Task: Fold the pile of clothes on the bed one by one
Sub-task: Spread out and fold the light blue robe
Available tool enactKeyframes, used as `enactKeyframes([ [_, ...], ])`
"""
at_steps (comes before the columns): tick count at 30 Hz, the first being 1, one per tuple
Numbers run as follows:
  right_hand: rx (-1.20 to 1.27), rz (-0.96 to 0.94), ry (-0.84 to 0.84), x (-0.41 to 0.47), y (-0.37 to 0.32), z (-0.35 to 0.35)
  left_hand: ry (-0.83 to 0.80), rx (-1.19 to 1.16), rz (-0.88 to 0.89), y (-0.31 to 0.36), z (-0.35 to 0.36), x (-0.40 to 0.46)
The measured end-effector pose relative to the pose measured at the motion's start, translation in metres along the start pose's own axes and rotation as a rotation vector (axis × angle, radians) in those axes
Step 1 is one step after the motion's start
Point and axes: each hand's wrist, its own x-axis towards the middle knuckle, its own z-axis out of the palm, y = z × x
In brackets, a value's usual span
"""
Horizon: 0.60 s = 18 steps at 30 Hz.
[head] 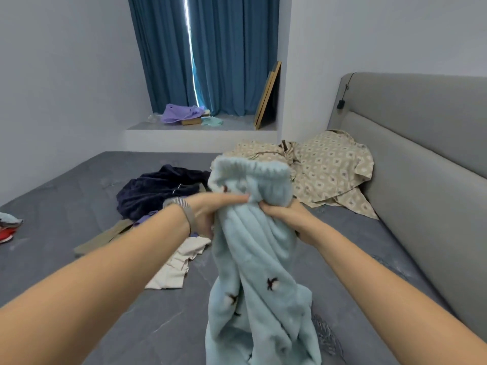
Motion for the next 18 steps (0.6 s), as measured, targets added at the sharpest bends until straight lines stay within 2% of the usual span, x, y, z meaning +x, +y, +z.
enactKeyframes([
  [2,-0.139,0.132,-0.079,0.016,0.007,-0.005,0.028,0.089,-0.206,-0.017,-0.002,0.035],
  [3,-0.244,0.193,-0.085,0.026,0.008,-0.010,0.052,0.172,-0.238,-0.019,-0.006,0.053],
  [5,-0.519,0.207,-0.039,0.053,0.003,-0.024,0.105,0.324,-0.211,0.000,-0.015,0.086],
  [6,-0.651,0.174,0.002,0.070,-0.001,-0.030,0.136,0.330,-0.166,0.018,-0.016,0.096],
  [8,-0.748,0.112,0.085,0.107,-0.020,-0.042,0.182,0.219,0.015,0.066,-0.011,0.111],
  [10,-0.621,0.033,0.212,0.148,-0.053,-0.056,0.261,0.111,0.328,0.124,-0.004,0.122],
  [13,-0.465,-0.345,0.557,0.192,-0.132,-0.078,0.522,0.087,0.917,0.217,-0.012,0.124],
  [14,-0.418,-0.506,0.631,0.196,-0.159,-0.081,0.570,0.053,1.051,0.243,-0.016,0.117],
  [16,-0.403,-0.717,0.669,0.203,-0.191,-0.084,0.584,-0.007,1.197,0.277,-0.024,0.111],
  [18,-0.364,-0.740,0.607,0.212,-0.186,-0.088,0.581,0.072,1.251,0.277,-0.025,0.118],
])
